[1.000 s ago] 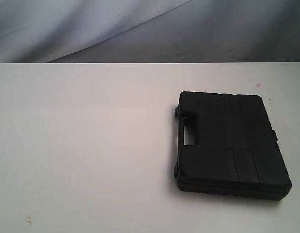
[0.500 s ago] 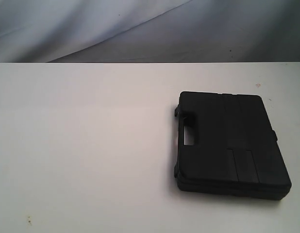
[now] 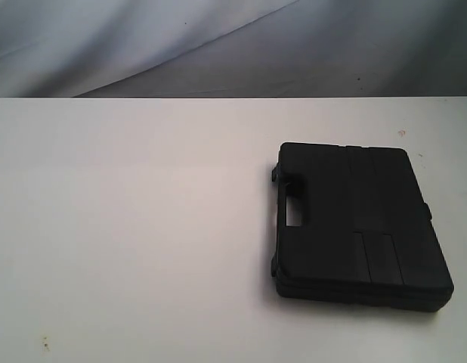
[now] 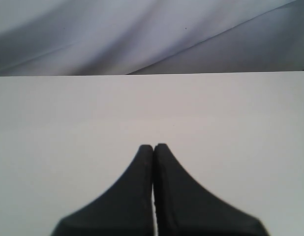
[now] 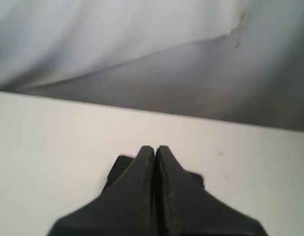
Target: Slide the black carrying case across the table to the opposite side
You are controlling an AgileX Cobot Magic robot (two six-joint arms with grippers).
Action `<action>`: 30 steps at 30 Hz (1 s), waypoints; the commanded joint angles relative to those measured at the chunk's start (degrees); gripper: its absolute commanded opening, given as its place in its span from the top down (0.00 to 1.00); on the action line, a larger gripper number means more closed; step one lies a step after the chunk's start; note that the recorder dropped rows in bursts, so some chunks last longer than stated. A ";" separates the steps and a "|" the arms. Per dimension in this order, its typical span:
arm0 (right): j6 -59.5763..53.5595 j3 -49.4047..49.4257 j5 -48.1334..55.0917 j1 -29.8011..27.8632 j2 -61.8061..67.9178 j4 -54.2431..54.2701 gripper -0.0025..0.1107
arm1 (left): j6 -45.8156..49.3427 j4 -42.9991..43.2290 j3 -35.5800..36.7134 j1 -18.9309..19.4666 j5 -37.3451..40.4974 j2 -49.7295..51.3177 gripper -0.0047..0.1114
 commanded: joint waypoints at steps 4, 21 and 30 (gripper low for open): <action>-1.19 -2.24 7.69 -0.08 13.25 8.07 0.98 | -0.02 0.13 0.21 0.14 -0.54 -0.36 0.96; 4.25 -2.24 15.00 15.39 37.25 6.02 0.98 | -0.02 0.13 0.21 0.14 -0.54 -0.36 0.96; 7.77 -2.24 7.31 19.89 48.32 5.70 0.98 | -0.02 0.13 0.21 0.14 -0.54 -0.36 0.96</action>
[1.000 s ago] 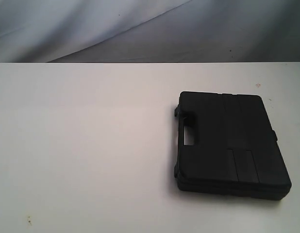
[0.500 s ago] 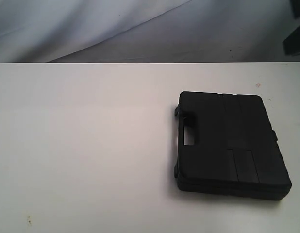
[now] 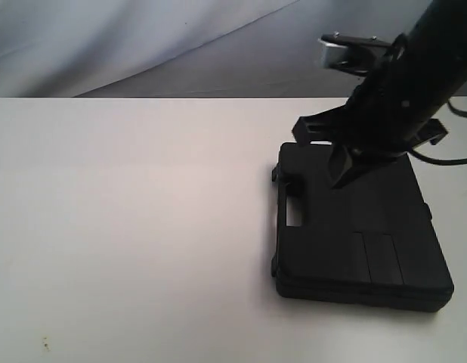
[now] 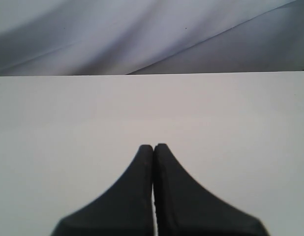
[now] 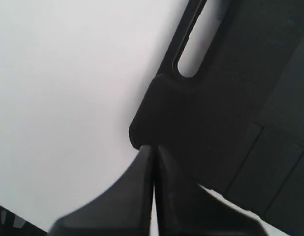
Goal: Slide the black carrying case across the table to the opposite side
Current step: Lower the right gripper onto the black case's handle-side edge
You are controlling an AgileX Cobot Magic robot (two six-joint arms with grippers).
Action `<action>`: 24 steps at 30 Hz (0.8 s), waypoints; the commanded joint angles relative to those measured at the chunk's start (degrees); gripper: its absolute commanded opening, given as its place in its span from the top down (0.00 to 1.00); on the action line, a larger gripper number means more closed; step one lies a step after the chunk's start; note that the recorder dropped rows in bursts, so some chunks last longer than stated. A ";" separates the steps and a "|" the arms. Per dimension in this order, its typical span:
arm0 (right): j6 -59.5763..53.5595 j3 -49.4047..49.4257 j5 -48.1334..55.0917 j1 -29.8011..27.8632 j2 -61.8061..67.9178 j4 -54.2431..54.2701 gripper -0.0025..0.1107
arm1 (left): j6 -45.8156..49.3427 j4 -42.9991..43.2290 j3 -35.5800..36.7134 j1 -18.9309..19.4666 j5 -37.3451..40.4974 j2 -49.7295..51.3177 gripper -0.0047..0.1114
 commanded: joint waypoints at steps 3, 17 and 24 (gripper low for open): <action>0.97 -0.34 -7.32 2.33 5.76 -0.28 0.98 | -0.02 0.13 0.21 0.14 -0.54 -0.36 0.96; 5.32 -6.89 -12.25 2.33 17.22 -0.13 0.98 | -0.02 0.13 0.21 0.14 -0.54 -0.36 0.96; 5.76 -12.47 -5.28 2.33 20.18 -0.84 0.98 | -0.02 0.13 0.21 0.14 -0.54 -0.36 0.96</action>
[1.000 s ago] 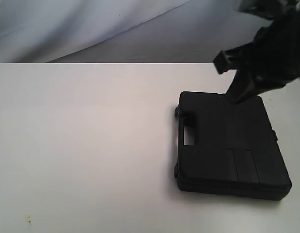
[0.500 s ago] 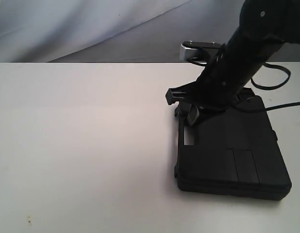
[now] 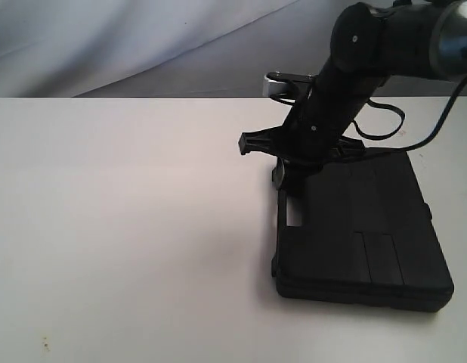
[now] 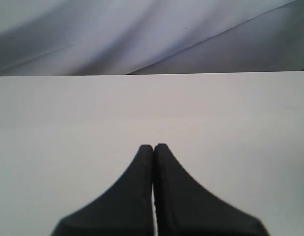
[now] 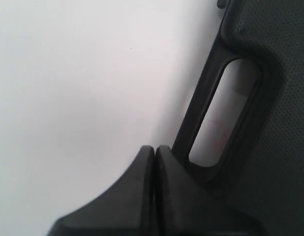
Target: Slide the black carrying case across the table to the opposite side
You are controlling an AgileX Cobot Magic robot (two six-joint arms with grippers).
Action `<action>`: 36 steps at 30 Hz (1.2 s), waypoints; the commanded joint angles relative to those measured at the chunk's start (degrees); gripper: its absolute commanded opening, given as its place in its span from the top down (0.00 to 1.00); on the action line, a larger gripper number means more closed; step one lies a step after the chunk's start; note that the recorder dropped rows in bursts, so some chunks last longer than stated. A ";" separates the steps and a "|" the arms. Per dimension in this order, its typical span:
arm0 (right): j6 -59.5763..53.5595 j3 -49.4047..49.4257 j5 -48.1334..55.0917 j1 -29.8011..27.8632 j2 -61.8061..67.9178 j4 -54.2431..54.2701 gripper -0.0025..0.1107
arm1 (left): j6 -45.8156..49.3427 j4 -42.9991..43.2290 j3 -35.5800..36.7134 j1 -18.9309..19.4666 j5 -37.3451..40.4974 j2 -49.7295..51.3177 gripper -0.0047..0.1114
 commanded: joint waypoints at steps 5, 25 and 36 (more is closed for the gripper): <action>0.27 -3.30 6.43 0.02 2.03 -1.76 0.98 | -0.02 0.13 0.21 0.14 -0.54 -0.36 0.96; 6.66 -3.30 -0.38 0.02 6.02 -5.56 0.71 | -0.02 0.13 0.21 0.14 -0.54 -0.36 0.96; 9.63 -3.30 -2.10 0.14 9.55 -5.22 0.63 | -0.02 0.13 0.21 0.14 -0.54 -0.36 0.96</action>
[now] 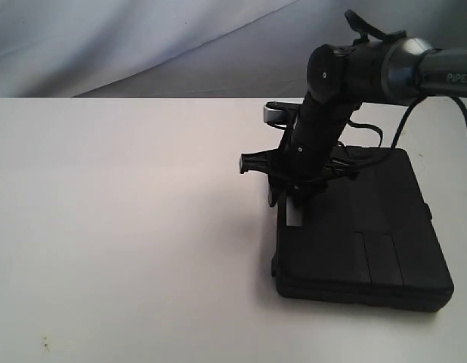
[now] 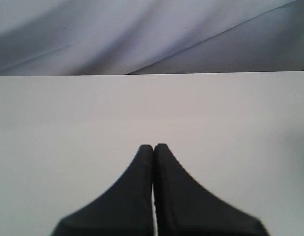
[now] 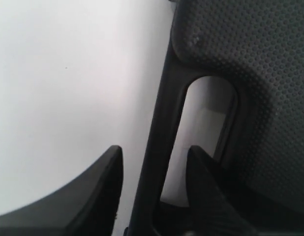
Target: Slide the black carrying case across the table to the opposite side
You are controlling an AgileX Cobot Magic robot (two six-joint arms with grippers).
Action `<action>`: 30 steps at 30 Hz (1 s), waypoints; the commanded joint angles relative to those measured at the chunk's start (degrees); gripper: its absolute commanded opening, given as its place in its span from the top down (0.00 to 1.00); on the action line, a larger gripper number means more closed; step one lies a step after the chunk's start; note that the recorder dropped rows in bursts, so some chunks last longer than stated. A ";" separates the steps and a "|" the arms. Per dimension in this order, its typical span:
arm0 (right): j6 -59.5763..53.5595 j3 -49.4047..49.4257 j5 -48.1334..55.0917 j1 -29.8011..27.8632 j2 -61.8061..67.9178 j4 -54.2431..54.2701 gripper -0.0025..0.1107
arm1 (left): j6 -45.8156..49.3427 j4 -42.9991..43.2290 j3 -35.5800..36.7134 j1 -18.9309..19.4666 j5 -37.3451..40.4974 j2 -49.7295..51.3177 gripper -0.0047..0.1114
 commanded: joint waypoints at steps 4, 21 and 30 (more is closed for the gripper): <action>2.41 -0.24 -1.71 1.23 0.65 -1.74 0.64 | -0.02 0.13 0.21 0.14 -0.54 -0.36 0.96; 10.90 -0.24 -2.41 3.43 0.65 -9.40 0.68 | -0.02 0.13 0.21 0.14 -0.54 -0.36 0.96; 11.05 -0.24 -1.51 3.43 1.97 -9.41 0.68 | -0.02 0.13 0.21 0.14 -0.54 -0.36 0.96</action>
